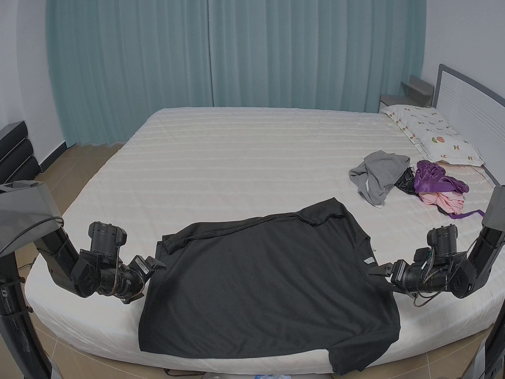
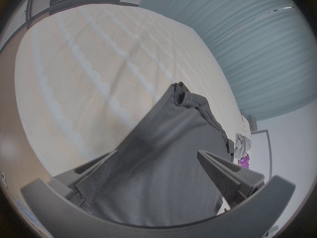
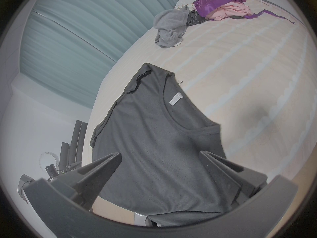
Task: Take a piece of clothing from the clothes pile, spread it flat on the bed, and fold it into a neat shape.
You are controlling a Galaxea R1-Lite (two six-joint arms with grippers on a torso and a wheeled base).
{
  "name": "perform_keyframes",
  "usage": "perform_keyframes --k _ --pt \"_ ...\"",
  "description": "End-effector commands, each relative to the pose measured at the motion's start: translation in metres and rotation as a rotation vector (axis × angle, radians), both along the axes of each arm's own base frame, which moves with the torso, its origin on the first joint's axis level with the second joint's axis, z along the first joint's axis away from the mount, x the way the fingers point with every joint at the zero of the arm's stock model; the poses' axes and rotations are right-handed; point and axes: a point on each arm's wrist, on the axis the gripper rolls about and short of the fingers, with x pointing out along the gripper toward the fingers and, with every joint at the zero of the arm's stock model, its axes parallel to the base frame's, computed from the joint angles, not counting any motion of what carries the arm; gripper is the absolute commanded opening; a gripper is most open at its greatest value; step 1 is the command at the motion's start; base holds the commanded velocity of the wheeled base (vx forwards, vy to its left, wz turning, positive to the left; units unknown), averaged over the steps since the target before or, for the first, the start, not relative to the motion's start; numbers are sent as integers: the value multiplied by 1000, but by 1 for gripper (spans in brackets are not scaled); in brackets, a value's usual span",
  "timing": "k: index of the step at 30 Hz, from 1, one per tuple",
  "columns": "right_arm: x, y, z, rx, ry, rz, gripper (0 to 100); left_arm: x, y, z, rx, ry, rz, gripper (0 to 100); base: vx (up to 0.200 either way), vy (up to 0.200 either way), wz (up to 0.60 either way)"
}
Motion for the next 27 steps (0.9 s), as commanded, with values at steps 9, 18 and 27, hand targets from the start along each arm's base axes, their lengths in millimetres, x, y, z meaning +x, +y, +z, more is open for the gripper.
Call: perform_keyframes --k 9,18,27 --pt "0 0 -1 0 3 2 100 1 1 2 14 -10 11 100 0 0 0" --pt "-1 2 -2 -1 9 9 100 2 2 2 27 -22 30 100 67 0 0" --pt "-1 2 -2 -1 9 9 100 2 2 1 27 -18 30 100 0 0 0"
